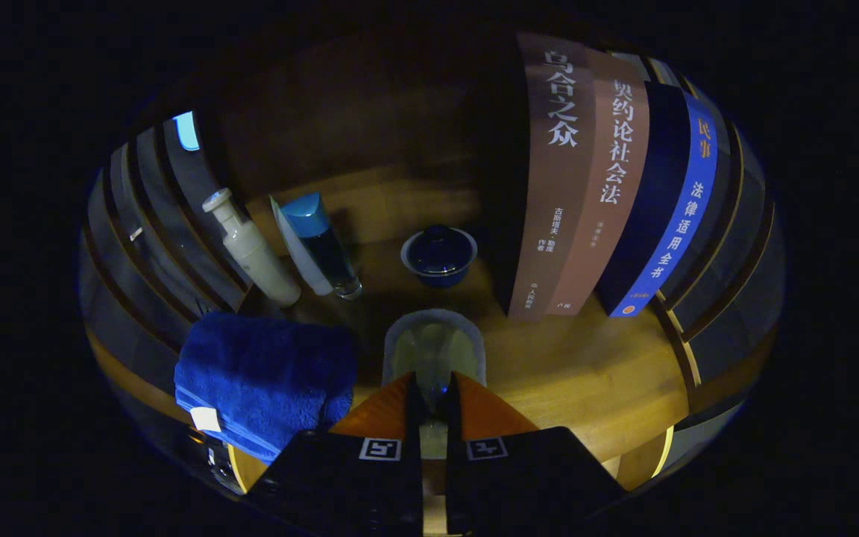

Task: Pull open the drawer, take out the items inside it, and place them on the countertop above the cabinet.

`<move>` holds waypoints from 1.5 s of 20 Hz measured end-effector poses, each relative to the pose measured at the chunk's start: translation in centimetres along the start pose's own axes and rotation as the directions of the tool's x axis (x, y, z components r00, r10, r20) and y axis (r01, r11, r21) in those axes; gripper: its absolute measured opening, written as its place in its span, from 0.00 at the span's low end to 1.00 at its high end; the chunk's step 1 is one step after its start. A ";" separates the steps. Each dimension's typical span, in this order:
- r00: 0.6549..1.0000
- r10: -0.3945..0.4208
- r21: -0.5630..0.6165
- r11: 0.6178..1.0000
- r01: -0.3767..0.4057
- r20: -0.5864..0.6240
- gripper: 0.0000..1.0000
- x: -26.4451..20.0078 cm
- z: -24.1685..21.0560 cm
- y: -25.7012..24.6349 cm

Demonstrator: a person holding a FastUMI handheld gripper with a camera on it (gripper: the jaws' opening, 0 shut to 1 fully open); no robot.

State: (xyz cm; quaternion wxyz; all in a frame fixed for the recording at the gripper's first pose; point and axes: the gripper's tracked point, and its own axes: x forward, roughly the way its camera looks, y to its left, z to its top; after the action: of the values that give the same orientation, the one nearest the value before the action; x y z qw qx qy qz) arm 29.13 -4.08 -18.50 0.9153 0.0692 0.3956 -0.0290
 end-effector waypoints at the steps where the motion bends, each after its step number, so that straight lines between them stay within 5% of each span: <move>1: 1.000 0.005 0.008 1.000 -0.005 0.004 0.22 0.1 0.0 0.1; 4: 1.000 0.017 0.026 1.000 -0.017 -0.001 0.39 0.2 -0.2 0.0; 11: 0.999 0.035 0.009 0.999 -0.035 0.036 1.00 -1.4 -0.3 0.6; 20: 0.973 0.075 0.001 0.997 -0.077 0.216 0.99 -9.9 -1.4 1.9; 30: 0.869 0.095 -0.063 0.995 -0.074 0.485 0.99 -23.0 -7.9 1.5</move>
State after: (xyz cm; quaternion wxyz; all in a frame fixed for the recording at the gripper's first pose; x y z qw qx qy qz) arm 7.83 -1.43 -6.97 0.9871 0.0577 0.1495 0.0030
